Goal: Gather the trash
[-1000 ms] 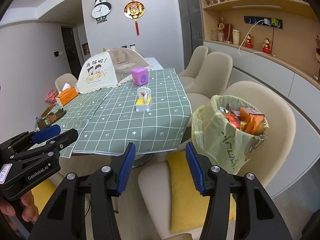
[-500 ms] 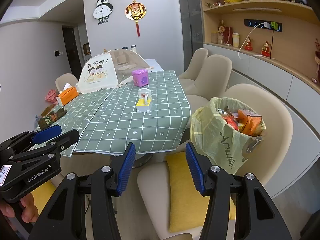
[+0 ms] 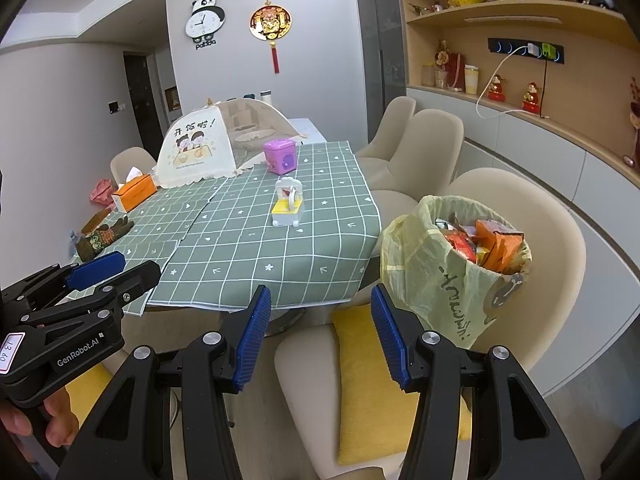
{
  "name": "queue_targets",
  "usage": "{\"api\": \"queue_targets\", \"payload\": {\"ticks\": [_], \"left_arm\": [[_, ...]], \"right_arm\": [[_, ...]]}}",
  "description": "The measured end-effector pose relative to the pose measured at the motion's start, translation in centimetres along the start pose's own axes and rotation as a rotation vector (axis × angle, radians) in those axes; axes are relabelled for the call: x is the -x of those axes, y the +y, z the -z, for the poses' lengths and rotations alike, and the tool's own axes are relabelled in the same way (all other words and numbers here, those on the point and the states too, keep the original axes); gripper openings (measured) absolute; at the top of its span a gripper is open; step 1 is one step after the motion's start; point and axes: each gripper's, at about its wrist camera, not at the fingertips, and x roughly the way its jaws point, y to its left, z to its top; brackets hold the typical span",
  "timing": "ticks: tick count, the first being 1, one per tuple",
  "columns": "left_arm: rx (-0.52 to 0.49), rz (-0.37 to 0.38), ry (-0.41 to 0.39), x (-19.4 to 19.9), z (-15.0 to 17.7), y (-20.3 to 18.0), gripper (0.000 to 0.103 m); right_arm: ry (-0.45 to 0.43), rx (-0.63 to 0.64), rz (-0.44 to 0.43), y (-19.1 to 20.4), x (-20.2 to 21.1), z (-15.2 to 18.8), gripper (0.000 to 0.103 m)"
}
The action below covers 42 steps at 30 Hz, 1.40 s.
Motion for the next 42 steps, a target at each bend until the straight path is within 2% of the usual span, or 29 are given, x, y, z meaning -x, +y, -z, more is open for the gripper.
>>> {"api": "queue_targets", "payload": {"ticks": [16,42], "left_arm": [[-0.012,0.021,0.018,-0.9,0.0,-0.4,0.050],[0.000,0.012,0.022,-1.6,-0.1,0.3,0.050]], "right_arm": [[0.002,-0.014,0.014,-0.3,-0.1,0.0,0.049],[0.003,-0.020,0.024,0.1,-0.5,0.0,0.049]]}}
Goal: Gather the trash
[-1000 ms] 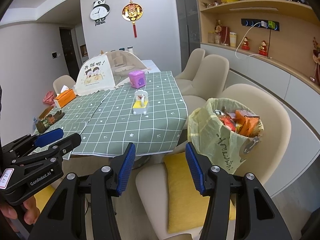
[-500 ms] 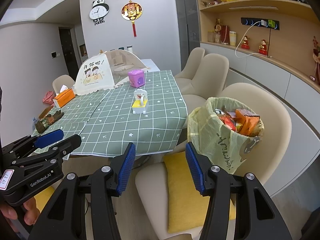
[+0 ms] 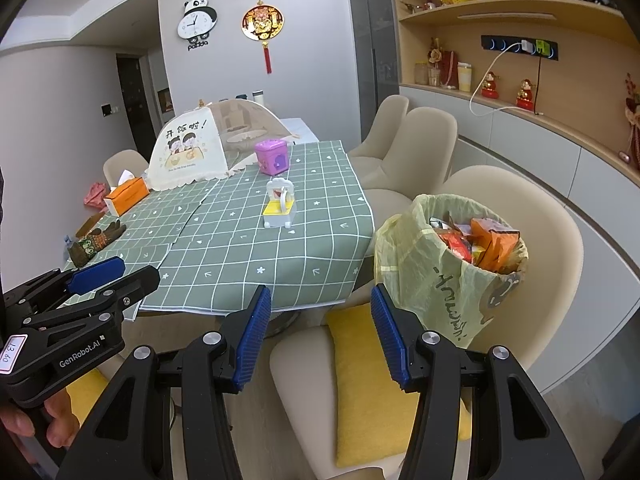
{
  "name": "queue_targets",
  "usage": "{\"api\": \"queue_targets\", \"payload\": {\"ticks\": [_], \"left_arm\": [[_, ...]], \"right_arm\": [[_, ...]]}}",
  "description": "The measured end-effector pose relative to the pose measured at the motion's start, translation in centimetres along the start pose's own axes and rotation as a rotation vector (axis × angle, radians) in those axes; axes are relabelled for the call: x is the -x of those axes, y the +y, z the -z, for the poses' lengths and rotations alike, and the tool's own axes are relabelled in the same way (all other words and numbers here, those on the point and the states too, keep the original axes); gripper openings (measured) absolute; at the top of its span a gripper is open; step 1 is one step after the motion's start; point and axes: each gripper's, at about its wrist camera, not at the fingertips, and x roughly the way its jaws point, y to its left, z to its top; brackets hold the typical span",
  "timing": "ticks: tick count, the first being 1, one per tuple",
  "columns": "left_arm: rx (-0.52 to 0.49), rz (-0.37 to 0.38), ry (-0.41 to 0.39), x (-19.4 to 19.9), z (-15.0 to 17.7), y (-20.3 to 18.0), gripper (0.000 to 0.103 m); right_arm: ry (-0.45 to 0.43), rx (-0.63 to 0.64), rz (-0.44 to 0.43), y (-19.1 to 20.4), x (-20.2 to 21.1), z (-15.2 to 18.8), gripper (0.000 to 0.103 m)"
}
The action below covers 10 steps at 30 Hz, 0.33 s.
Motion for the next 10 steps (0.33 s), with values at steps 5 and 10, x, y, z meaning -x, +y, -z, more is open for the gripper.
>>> {"api": "queue_targets", "payload": {"ticks": [5,10], "left_arm": [[0.017,-0.009,0.015,-0.7,-0.1,0.2,0.050],[0.022,-0.016,0.042,-2.5,-0.5,0.3,0.050]], "right_arm": [[0.008,-0.003,0.003,0.1,-0.6,0.0,0.049],[0.020,0.005,-0.005,-0.2,-2.1,-0.5,0.049]]}}
